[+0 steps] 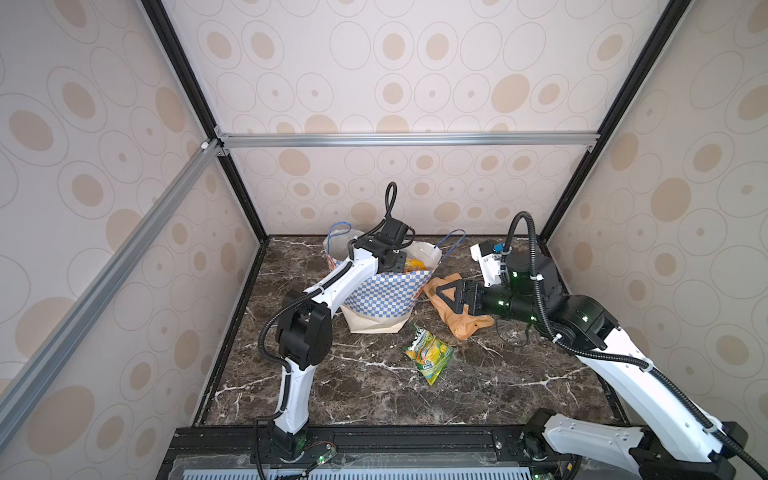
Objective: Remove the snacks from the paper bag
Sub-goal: 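Reach into the bag with the left gripper and grasp the yellow snack bag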
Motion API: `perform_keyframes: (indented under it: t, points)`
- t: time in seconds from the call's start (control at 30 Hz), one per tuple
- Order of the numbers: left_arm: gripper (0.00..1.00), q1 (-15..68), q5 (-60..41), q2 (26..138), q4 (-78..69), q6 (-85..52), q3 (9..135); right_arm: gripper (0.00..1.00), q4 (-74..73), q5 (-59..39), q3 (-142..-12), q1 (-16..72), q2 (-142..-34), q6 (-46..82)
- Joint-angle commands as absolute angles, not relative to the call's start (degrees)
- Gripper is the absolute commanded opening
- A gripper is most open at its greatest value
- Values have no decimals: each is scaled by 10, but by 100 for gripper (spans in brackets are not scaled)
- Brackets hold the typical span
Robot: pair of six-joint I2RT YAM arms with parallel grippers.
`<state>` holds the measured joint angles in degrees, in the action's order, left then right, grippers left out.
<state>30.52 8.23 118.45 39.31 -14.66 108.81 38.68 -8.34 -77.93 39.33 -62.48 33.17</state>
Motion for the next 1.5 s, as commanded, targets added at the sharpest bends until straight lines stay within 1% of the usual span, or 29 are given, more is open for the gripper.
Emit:
perform_keyframes:
  t: [0.0, 0.17, 0.63, 1.13, 1.47]
  points:
    - [31, 281, 112, 1182, 474, -127, 1055, 85, 378, -83, -780, 400, -622, 342]
    - [0, 280, 70, 1144, 449, -129, 1055, 85, 376, -81, -780, 402, -621, 346]
    - [0, 271, 41, 1066, 420, -130, 1070, 85, 371, -75, -784, 410, -624, 352]
    - [0, 272, -5, 1041, 444, -142, 1142, 85, 370, -62, -783, 417, -625, 350]
    - [0, 271, 3, 1035, 452, -136, 1174, 85, 369, -55, -783, 418, -622, 350]
